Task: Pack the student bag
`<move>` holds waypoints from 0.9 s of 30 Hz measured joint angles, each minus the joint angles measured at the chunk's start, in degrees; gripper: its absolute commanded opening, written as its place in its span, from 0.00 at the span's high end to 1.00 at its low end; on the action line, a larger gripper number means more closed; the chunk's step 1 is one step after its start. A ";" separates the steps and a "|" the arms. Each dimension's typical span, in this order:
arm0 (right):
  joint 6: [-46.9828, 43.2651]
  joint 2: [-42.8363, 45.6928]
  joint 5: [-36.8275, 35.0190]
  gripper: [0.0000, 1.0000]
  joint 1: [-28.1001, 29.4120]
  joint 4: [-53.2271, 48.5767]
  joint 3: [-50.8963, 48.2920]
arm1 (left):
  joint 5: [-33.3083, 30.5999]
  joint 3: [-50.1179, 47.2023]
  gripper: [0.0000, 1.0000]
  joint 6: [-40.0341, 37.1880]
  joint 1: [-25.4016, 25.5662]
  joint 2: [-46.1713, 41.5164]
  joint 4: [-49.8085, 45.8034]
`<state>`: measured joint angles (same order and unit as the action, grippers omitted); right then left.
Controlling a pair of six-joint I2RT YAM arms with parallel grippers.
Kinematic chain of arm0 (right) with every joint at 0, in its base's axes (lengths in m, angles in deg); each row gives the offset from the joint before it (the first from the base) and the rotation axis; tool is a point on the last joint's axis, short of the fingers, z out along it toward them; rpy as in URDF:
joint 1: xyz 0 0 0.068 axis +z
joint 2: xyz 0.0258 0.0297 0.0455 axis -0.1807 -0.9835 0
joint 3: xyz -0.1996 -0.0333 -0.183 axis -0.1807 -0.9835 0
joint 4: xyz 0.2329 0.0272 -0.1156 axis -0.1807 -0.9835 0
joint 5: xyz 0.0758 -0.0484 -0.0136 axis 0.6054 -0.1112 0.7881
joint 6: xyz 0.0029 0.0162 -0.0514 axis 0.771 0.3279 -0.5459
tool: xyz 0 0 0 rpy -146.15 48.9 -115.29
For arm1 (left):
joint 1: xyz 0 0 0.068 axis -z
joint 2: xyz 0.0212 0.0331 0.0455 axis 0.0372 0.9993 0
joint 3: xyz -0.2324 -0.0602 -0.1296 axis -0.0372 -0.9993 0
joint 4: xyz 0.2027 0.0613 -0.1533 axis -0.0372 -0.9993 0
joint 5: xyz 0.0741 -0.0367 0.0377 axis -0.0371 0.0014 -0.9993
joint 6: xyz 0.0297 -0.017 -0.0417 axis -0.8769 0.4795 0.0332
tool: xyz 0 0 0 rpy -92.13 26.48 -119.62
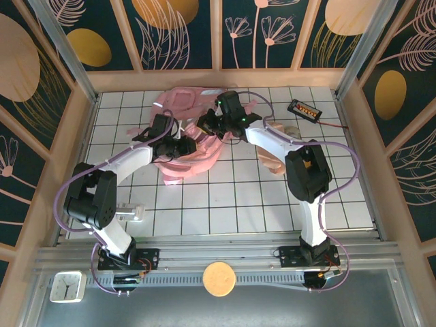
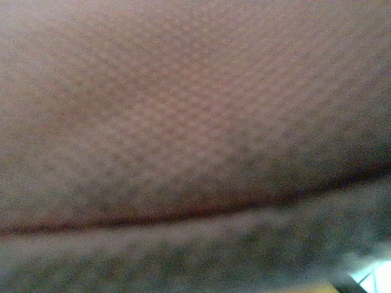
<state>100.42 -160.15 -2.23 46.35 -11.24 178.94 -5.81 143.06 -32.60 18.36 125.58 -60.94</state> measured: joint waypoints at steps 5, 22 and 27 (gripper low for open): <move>0.37 -0.28 -0.20 1.00 0.33 0.00 0.48 | -1.84 0.00 0.96 -0.85 0.22 0.07 -0.61; -2.69 -0.28 -0.24 1.00 -0.22 -4.02 0.52 | -3.61 0.04 1.00 -8.98 -1.25 -1.79 -7.52; -5.51 0.35 1.42 1.00 -2.27 -6.03 -0.20 | -5.07 -0.13 1.00 -14.34 -5.44 -3.08 -12.13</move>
<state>94.91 -159.80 -0.81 44.08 -17.27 178.75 -10.88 142.93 -46.94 12.92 122.50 -73.07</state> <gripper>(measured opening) 0.091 0.063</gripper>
